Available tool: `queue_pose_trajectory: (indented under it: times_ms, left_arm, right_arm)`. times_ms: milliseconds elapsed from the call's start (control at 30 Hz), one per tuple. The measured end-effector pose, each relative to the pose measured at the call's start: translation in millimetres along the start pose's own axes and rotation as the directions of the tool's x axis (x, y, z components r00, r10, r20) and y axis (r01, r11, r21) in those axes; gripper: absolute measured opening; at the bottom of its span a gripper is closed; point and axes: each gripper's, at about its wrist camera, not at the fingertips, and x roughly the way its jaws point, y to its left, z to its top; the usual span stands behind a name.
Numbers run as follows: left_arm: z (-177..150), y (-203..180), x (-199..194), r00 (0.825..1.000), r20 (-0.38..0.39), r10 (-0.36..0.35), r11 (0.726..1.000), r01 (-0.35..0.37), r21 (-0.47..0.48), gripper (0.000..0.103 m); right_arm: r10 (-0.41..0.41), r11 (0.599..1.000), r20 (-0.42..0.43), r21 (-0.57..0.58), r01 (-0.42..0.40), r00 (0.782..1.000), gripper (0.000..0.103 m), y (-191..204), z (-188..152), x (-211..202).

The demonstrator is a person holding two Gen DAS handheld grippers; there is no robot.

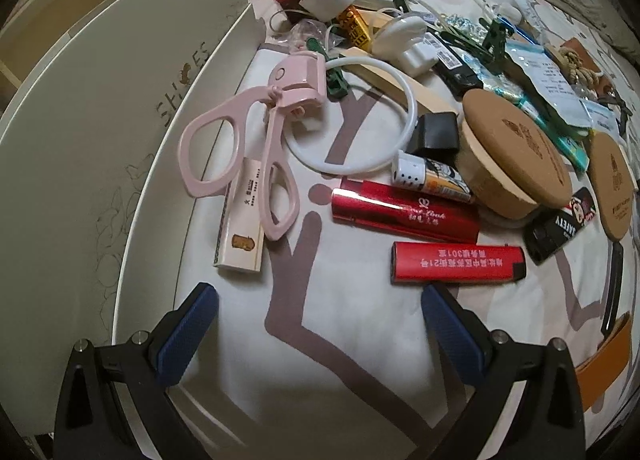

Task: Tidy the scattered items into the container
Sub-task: 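Close the right gripper on the clear plastic case while the left gripper closes on the red lighter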

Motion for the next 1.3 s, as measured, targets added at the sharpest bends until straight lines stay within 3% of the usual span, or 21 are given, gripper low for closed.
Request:
queue_pose_trajectory:
  times_ms: [233,600,767,833,900,933,1300]
  left_arm:
    - [-1.5,5.5,-4.7,0.998,-0.002,-0.066,0.998,0.066,-0.019,0.103]
    - [6.4,-23.6,-12.0,0.984,0.019,-0.175,0.985,0.174,0.018,0.103]
    - [6.5,-34.3,-4.5,0.984,-0.018,-0.179,0.984,0.18,0.021,0.103]
    - [8.8,-37.7,-5.4,0.984,-0.022,-0.176,0.984,0.176,0.011,0.103]
    - [10.0,-38.5,-5.4,0.985,-0.023,-0.173,0.985,0.173,0.01,0.103]
    - [10.2,-38.8,-5.4,0.985,-0.024,-0.171,0.985,0.172,0.012,0.103]
    - [-2.1,-41.0,-7.5,0.991,-0.034,-0.128,0.988,0.13,0.081,0.103]
  right_arm:
    - [0.01,1.0,-0.01,-0.028,-0.01,1.0,0.103,1.1,7.2,8.2]
    - [0.05,0.998,-0.013,-0.034,-0.051,0.999,0.103,-3.5,5.8,11.3]
    - [0.032,0.999,-0.008,-0.018,-0.032,0.999,0.102,0.1,6.9,8.6]
    - [0.037,0.998,0.004,-0.044,-0.036,0.999,0.095,4.4,5.6,6.0]
    - [0.057,0.996,0.011,-0.068,-0.056,0.998,0.078,8.1,8.2,3.6]
    - [0.064,0.995,0.015,-0.079,-0.062,0.998,0.076,10.3,8.4,1.9]
    - [0.106,0.98,0.004,-0.169,-0.104,0.994,0.076,10.9,1.3,-3.8]
